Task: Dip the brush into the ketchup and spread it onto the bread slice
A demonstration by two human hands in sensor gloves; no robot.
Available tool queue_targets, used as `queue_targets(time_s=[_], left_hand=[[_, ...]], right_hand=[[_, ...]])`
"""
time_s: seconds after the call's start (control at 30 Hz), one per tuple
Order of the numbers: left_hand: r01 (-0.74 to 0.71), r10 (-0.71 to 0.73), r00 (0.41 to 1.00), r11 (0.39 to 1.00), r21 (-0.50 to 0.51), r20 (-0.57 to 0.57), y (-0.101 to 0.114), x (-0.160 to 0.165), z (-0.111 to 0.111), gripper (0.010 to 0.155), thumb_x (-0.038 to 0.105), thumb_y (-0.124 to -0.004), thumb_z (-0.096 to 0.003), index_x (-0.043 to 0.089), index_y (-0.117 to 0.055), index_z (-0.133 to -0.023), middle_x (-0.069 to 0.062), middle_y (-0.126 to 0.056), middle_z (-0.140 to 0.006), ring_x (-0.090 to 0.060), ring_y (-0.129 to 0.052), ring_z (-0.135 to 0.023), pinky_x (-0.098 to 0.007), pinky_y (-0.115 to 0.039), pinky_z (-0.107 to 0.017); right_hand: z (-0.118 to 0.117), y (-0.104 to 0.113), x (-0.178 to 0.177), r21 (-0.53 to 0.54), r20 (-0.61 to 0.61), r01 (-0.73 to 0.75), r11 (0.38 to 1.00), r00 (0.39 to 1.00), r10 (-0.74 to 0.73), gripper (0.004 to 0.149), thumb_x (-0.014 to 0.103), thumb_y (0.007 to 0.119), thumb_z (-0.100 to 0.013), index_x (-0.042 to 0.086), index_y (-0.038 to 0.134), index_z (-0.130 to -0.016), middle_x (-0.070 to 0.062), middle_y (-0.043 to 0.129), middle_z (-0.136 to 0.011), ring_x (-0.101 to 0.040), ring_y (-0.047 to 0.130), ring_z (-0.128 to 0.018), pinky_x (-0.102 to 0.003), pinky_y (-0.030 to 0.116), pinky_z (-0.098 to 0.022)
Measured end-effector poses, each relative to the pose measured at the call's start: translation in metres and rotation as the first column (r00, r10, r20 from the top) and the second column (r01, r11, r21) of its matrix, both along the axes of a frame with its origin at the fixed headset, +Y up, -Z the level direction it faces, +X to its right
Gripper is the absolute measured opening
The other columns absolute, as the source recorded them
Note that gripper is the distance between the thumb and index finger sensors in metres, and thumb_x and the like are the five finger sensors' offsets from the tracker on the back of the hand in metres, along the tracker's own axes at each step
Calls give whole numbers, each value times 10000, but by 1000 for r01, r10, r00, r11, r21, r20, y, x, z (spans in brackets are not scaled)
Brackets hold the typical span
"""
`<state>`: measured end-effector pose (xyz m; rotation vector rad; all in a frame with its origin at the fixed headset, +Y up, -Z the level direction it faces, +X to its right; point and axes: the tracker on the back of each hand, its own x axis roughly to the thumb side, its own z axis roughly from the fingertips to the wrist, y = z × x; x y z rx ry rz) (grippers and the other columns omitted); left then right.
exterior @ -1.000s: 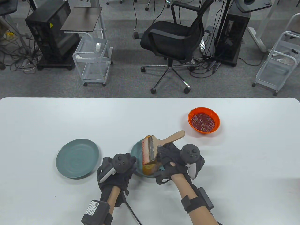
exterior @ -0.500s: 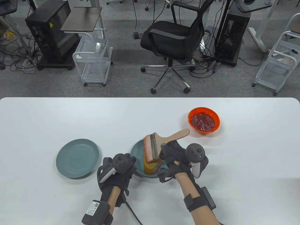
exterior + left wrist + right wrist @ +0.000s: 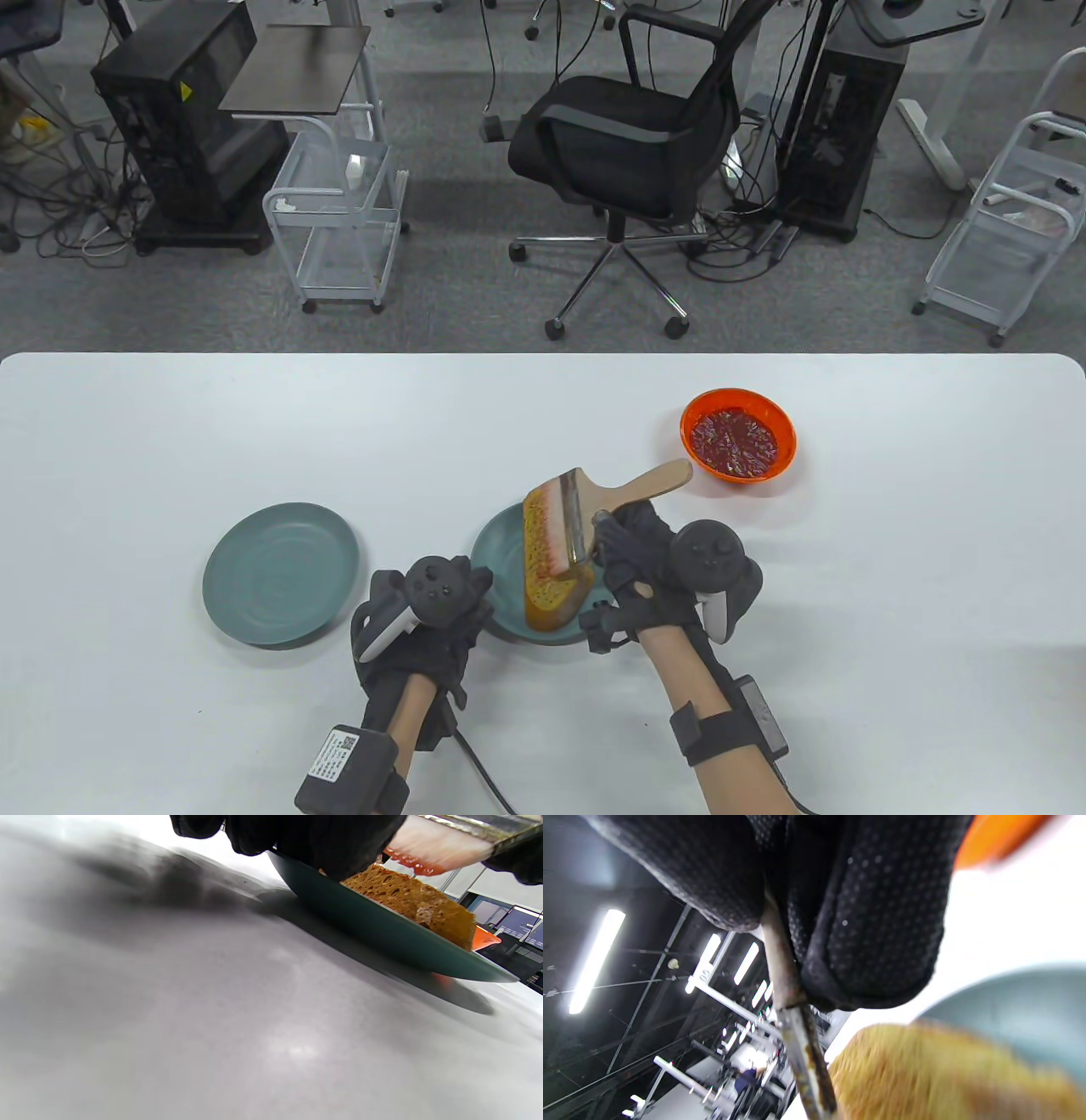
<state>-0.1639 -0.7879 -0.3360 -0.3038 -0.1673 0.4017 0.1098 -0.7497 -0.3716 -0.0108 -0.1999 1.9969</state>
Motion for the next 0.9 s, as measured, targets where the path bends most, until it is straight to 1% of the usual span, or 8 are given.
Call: queue_targets(time_s=[0.17, 0.3, 0.37, 0.57, 0.67, 0.73, 0.83, 0.9], left_hand=[[-5, 5, 1000, 1000, -6, 4, 0, -1, -1, 508, 402, -668, -639, 240, -618, -1118, -130, -483, -1186, -436, -414, -1095, -586, -367, -719], [-19, 19, 1000, 1000, -12, 1, -1, -2, -1, 508, 403, -666, -640, 244, -614, -1120, -137, -492, -1185, -448, -421, -1091, -591, -372, -717], [-23, 23, 1000, 1000, -11, -1, -1, -2, -1, 510, 399, -666, -640, 237, -612, -1120, -143, -495, -1183, -448, -423, -1091, -591, -374, -716], [-29, 29, 1000, 999, -17, -10, -1, -1, -1, 511, 397, -666, -640, 237, -608, -1122, -143, -494, -1184, -447, -420, -1092, -592, -372, -717], [-38, 38, 999, 999, -18, -11, -1, -2, -1, 509, 395, -668, -640, 235, -612, -1120, -144, -501, -1182, -450, -430, -1090, -594, -380, -715], [-41, 40, 999, 999, -18, -11, -1, -2, -1, 509, 394, -671, -639, 232, -615, -1119, -145, -505, -1180, -445, -432, -1090, -592, -382, -715], [-39, 39, 999, 999, -15, -12, -1, -2, -1, 510, 394, -670, -639, 229, -614, -1119, -146, -509, -1178, -441, -439, -1089, -588, -387, -716], [-37, 37, 999, 999, -14, -11, -1, -2, -1, 511, 391, -674, -638, 224, -617, -1118, -151, -511, -1176, -443, -442, -1087, -588, -388, -715]], right_hand=[[-2, 1, 4, 23, 43, -88, 996, 995, 87, 466, 272, 889, -489, -10, 787, -846, -269, 911, -675, -330, 1130, -419, -318, 1026, -247], [1, 15, 21, 159, 182, -308, 938, 943, 279, 468, 287, 880, -490, 1, 782, -846, -252, 915, -672, -303, 1138, -418, -292, 1035, -247], [2, 16, 21, 165, 172, -267, 950, 956, 239, 467, 290, 881, -491, 5, 781, -847, -248, 914, -675, -303, 1137, -421, -291, 1034, -251], [0, 2, 2, 39, 23, -41, 998, 999, 40, 466, 271, 892, -487, -9, 789, -845, -267, 914, -673, -326, 1133, -418, -315, 1028, -247], [-1, 0, 5, 32, 41, -75, 997, 996, 74, 466, 270, 893, -486, -12, 792, -843, -268, 916, -668, -326, 1134, -414, -314, 1030, -242], [-1, 3, 15, 60, 109, -107, 992, 989, 100, 466, 269, 893, -487, -13, 791, -843, -272, 913, -669, -330, 1132, -414, -318, 1027, -242], [0, 15, 30, 133, 205, -262, 956, 951, 232, 466, 287, 886, -487, -3, 791, -840, -254, 919, -664, -305, 1139, -407, -295, 1034, -237], [1, 18, 32, 140, 211, -234, 962, 957, 202, 466, 288, 885, -489, 2, 786, -843, -252, 916, -671, -306, 1138, -413, -297, 1032, -242]])
